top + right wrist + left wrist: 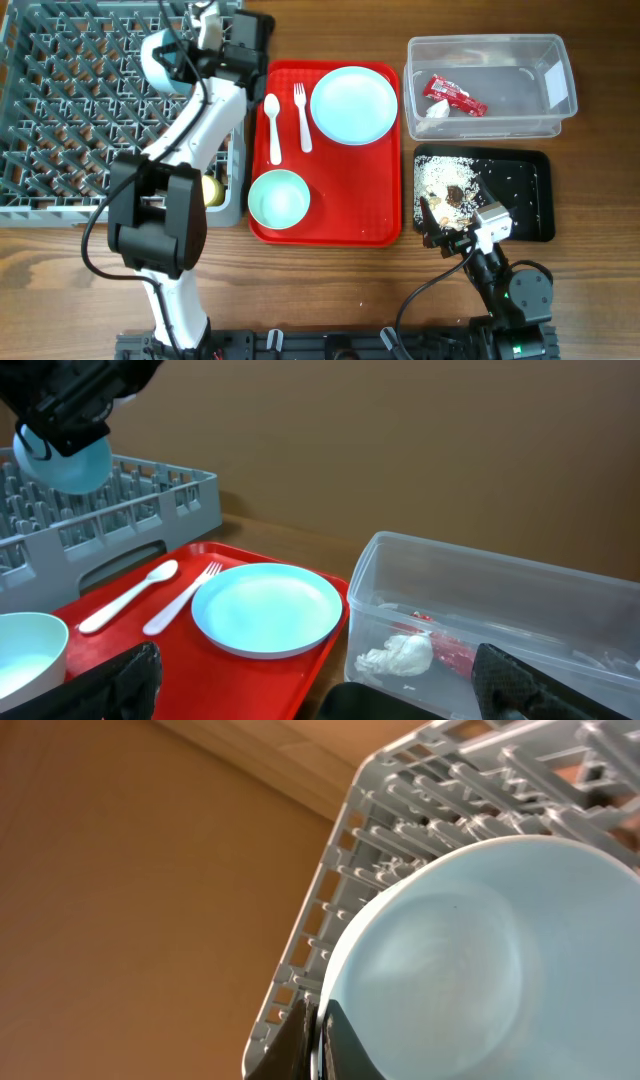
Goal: Sort waste into correct bins and load items into the dishwasher rack
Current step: 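Lower the bowl upright into a rack slot and open left gripper, then move left gripper back over the red tray to the mint-green bowl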
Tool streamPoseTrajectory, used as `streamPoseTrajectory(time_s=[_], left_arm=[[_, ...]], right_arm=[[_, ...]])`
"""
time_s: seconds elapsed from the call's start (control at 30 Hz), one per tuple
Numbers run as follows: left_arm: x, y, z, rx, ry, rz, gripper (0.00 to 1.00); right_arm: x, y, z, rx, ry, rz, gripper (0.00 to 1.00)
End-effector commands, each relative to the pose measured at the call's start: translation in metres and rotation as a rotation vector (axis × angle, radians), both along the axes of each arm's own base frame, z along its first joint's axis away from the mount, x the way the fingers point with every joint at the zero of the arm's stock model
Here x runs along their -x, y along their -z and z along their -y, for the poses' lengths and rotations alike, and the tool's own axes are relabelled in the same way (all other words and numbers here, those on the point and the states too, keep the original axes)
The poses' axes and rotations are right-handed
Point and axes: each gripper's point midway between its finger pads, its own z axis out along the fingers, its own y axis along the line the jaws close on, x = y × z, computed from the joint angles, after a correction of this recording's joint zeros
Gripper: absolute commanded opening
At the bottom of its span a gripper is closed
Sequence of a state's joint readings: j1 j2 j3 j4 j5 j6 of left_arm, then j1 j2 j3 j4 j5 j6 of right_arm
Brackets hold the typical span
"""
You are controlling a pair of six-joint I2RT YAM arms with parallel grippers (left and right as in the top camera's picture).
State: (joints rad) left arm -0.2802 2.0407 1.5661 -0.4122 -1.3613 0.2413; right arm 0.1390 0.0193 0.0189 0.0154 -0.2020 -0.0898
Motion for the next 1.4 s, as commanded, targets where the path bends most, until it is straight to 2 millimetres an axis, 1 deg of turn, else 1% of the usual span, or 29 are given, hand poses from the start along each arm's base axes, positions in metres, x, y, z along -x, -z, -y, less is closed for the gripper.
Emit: streamPoseTrajectory(time_s=[0.0, 0.1, 0.2, 0.33, 0.43, 0.67, 0.7, 0.77, 0.8, 0.83, 0.9, 0.97, 1.07, 1.13, 1.17, 1.27, 1.3, 1.33, 1.37], left_arm=[[0.001, 0.02, 0.008, 0.014, 0.001, -0.001, 0.04], [0.0, 0.031, 0.007, -0.008, -0.006, -0.031, 0.04], [-0.001, 0.036, 0.012, -0.013, 0.004, -0.043, 0.04], [-0.002, 0.03, 0.026, -0.031, 0.015, -0.003, 0.04], [-0.002, 0.03, 0.038, -0.03, 0.04, -0.002, 0.04], [0.0, 0.025, 0.045, -0.048, 0.044, 0.01, 0.05], [0.001, 0.023, 0.047, -0.046, 0.047, 0.015, 0.11], [0.002, 0.016, 0.053, -0.031, 0.058, 0.049, 0.33], [0.003, 0.01, 0.057, -0.017, 0.065, 0.08, 0.41], [0.004, 0.003, 0.061, -0.003, 0.072, 0.111, 0.53], [0.005, -0.008, 0.075, 0.044, 0.117, 0.141, 0.63], [0.007, -0.017, 0.087, 0.089, 0.16, 0.161, 0.71], [0.012, -0.026, 0.107, 0.202, 0.244, 0.171, 0.77], [0.022, -0.02, 0.12, 0.354, 0.302, 0.145, 0.8], [0.029, -0.013, 0.126, 0.454, 0.32, 0.118, 0.8], [0.049, 0.0, 0.136, 0.691, 0.318, 0.067, 0.8], [0.057, 0.002, 0.138, 0.766, 0.31, 0.052, 0.78], [0.061, 0.0, 0.138, 0.817, 0.302, 0.051, 0.75], [0.064, -0.003, 0.135, 0.855, 0.291, 0.063, 0.74]], right_arm=[[0.001, 0.003, -0.001, -0.013, -0.01, 0.0, 1.0], [0.001, 0.003, -0.001, -0.013, -0.01, 0.0, 1.0], [0.001, 0.003, -0.001, -0.013, -0.01, 0.0, 1.0], [0.001, 0.003, -0.001, -0.013, -0.01, 0.0, 1.0], [0.001, 0.003, -0.001, -0.013, -0.01, 0.0, 1.0], [0.001, 0.003, -0.001, -0.013, -0.01, 0.0, 1.0], [0.001, 0.003, -0.001, -0.013, -0.01, 0.0, 1.0], [0.001, 0.003, -0.001, -0.013, -0.01, 0.0, 1.0], [0.001, 0.003, -0.001, -0.013, -0.01, 0.0, 1.0], [0.001, 0.003, -0.001, -0.013, -0.01, 0.0, 1.0], [0.001, 0.003, -0.001, -0.014, -0.01, -0.001, 1.0], [0.001, 0.003, -0.001, -0.013, -0.01, 0.0, 1.0], [0.001, 0.003, -0.001, -0.013, -0.01, 0.0, 1.0], [0.001, 0.003, -0.001, -0.013, -0.01, 0.0, 1.0], [0.001, 0.003, -0.001, -0.013, -0.01, 0.0, 1.0], [0.001, 0.003, -0.001, -0.013, -0.01, 0.0, 1.0], [0.001, 0.003, -0.001, -0.013, -0.01, 0.0, 1.0], [0.001, 0.003, -0.001, -0.013, -0.01, 0.0, 1.0], [0.001, 0.003, -0.001, -0.013, -0.01, 0.0, 1.0]])
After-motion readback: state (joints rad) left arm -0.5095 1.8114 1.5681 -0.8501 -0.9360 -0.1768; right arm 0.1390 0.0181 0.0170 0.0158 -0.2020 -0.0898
